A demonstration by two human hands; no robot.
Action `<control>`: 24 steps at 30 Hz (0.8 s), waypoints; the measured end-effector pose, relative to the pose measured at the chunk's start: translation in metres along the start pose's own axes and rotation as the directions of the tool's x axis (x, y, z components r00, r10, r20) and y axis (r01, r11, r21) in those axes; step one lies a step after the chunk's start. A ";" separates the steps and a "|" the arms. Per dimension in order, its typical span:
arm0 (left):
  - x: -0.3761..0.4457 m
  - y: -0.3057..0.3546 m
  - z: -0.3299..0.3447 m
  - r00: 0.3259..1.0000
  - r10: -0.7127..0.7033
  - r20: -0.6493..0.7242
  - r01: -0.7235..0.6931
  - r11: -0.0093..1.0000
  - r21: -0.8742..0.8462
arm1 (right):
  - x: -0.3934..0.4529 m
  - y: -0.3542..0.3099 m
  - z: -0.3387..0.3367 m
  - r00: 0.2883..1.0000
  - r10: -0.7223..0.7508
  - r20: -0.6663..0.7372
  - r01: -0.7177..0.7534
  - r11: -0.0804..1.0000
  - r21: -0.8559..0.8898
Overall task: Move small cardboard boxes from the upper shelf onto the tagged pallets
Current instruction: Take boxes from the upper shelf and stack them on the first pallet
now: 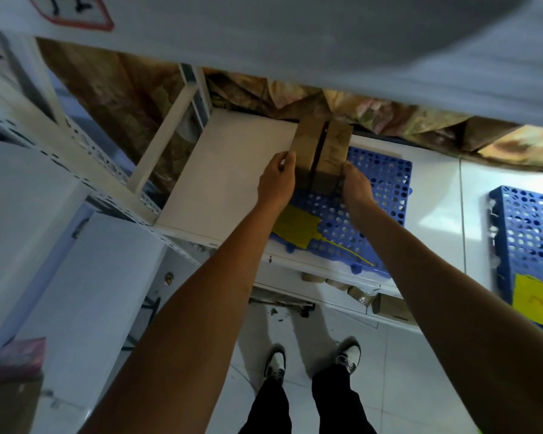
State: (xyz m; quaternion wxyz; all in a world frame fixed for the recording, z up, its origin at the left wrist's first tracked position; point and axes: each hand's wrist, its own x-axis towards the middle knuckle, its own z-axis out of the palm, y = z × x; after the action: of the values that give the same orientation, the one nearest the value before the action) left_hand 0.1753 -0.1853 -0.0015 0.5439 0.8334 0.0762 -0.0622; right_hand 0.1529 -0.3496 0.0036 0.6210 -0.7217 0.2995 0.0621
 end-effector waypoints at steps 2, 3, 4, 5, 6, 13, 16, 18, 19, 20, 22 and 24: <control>0.002 -0.001 0.001 1.000 -0.008 0.018 0.007 1.000 0.007 | 0.002 -0.001 0.001 1.000 -0.007 0.000 0.007 1.000 0.007; 0.003 -0.001 0.002 1.000 -0.012 0.027 0.012 1.000 -0.002 | 0.003 -0.002 0.001 1.000 -0.025 0.005 0.025 1.000 -0.005; 0.004 -0.002 0.003 0.999 -0.015 0.034 0.015 1.000 -0.013 | 0.003 -0.003 0.001 0.999 -0.047 0.012 0.047 0.999 -0.023; 0.005 -0.003 0.004 0.999 -0.017 0.036 0.018 1.000 -0.021 | 0.003 -0.005 0.001 0.998 -0.067 0.018 0.068 0.997 -0.034; 0.007 -0.005 0.003 0.999 -0.019 0.035 0.020 1.000 -0.019 | 0.002 -0.007 0.003 0.996 -0.085 0.021 0.086 0.996 -0.037; 0.011 -0.009 -0.003 0.997 -0.049 0.066 0.050 0.999 -0.011 | -0.001 -0.013 0.004 0.991 -0.134 0.032 0.136 0.985 -0.103; 0.009 -0.005 -0.009 0.996 -0.062 0.065 0.064 0.998 -0.022 | -0.008 -0.012 -0.003 0.995 -0.085 0.050 0.089 0.993 -0.077; 0.004 -0.002 -0.012 0.998 -0.039 0.046 0.039 0.999 0.000 | -0.017 -0.012 -0.009 0.998 -0.048 0.052 0.052 0.996 -0.077; 0.001 0.001 -0.014 1.000 -0.015 0.023 0.015 1.000 0.017 | -0.022 -0.014 -0.012 0.998 -0.040 0.040 0.044 0.995 -0.091; -0.003 0.003 -0.016 1.000 0.015 -0.004 -0.015 0.999 0.040 | -0.028 -0.015 -0.015 0.999 -0.041 0.030 0.044 0.993 -0.107; -0.011 0.010 -0.021 0.996 0.082 -0.039 -0.078 0.993 0.090 | -0.041 -0.016 -0.021 0.997 -0.069 0.030 0.072 0.990 -0.118; -0.023 0.021 -0.026 0.988 0.152 -0.003 -0.150 0.979 0.135 | -0.057 -0.017 -0.030 0.993 -0.117 0.033 0.121 0.980 -0.158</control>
State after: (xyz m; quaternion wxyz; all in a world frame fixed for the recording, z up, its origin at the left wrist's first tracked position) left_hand 0.1574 -0.1709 0.0327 0.4892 0.8719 0.0118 -0.0202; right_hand 0.1066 -0.3569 0.0517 0.5674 -0.7849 0.2425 0.0569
